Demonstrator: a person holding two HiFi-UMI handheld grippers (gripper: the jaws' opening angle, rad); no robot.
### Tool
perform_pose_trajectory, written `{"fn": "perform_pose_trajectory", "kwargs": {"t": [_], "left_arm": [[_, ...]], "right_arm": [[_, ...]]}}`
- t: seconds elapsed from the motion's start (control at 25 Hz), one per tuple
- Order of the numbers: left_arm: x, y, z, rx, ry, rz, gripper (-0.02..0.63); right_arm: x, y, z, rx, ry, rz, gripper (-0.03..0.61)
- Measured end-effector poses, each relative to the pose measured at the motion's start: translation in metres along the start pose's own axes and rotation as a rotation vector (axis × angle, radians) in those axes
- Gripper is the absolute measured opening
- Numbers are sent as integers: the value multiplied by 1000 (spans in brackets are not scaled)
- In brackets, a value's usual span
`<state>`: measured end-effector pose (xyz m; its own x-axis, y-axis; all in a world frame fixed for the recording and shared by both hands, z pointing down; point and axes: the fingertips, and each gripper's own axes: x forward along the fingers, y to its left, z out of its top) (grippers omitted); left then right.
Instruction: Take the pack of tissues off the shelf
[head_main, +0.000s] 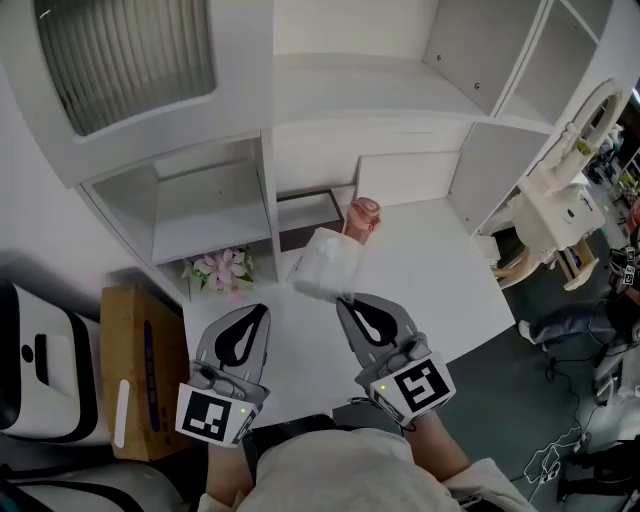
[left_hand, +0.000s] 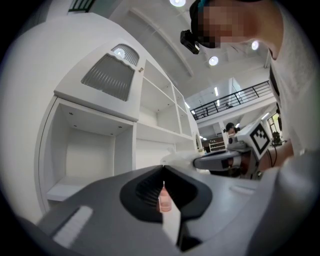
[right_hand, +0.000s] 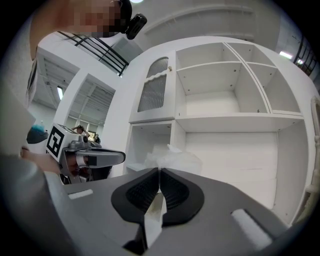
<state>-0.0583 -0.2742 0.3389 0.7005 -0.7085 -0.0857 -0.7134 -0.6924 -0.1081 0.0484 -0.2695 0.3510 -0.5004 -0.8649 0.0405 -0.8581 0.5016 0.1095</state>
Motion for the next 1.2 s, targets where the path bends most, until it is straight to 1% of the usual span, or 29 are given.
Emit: {"fn": "perform_pose_trajectory", "kwargs": {"t": [0.52, 1.2], "left_arm": [[-8, -7, 5, 9, -1, -10, 2], [-16, -10, 10, 9, -12, 19, 2]], "right_arm": [[-10, 7, 4, -1, -6, -6, 6], [-17, 10, 11, -34, -22, 3, 6]]}}
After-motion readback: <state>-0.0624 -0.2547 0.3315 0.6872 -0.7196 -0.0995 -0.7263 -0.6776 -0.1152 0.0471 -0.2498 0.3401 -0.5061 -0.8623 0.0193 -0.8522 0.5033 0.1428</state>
